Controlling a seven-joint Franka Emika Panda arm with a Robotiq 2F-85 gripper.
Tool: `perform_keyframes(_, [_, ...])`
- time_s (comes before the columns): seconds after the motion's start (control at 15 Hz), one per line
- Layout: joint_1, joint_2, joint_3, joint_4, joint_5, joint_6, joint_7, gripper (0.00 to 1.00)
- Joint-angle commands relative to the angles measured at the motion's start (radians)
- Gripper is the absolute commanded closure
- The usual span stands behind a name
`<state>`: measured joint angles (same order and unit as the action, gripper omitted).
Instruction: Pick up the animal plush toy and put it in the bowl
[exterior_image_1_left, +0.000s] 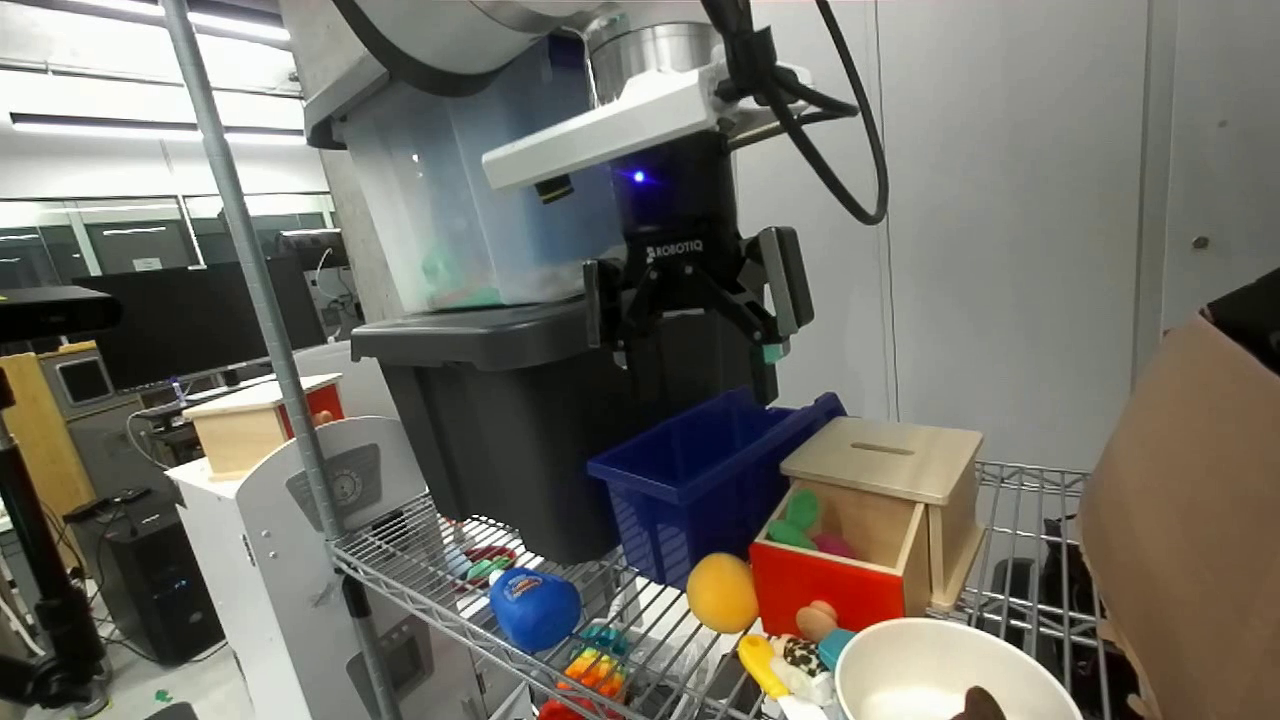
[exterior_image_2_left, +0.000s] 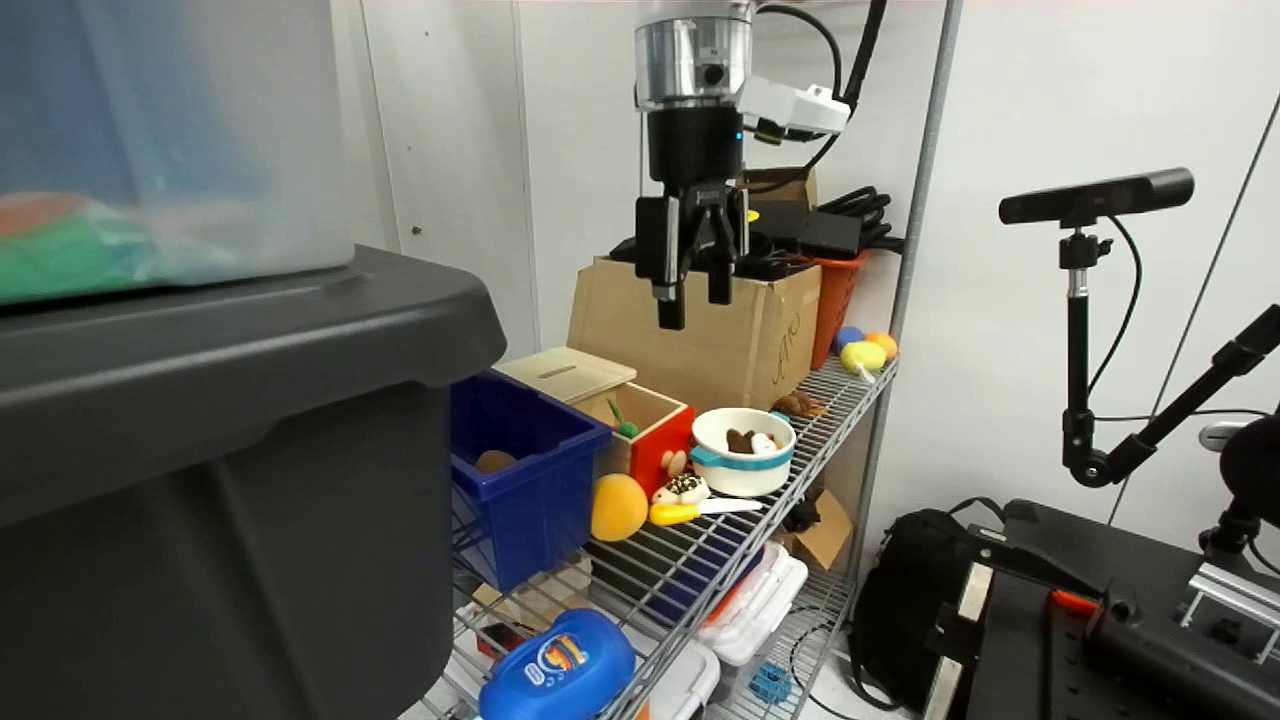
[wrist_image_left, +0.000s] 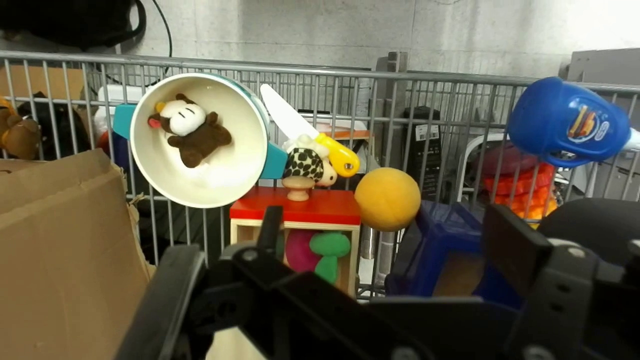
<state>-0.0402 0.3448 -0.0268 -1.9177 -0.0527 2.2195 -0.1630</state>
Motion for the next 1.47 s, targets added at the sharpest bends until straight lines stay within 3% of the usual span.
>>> perform_keyframes(0.0, [-0.005, -0.02, -0.003, 0.007, -0.008, -0.041, 0.014, 0.0])
perform_keyframes(0.8, [-0.014, -0.071, -0.021, -0.047, -0.012, -0.046, 0.039, 0.0])
perform_keyframes(1.4, [0.004, -0.16, -0.017, -0.157, -0.021, -0.032, 0.116, 0.0])
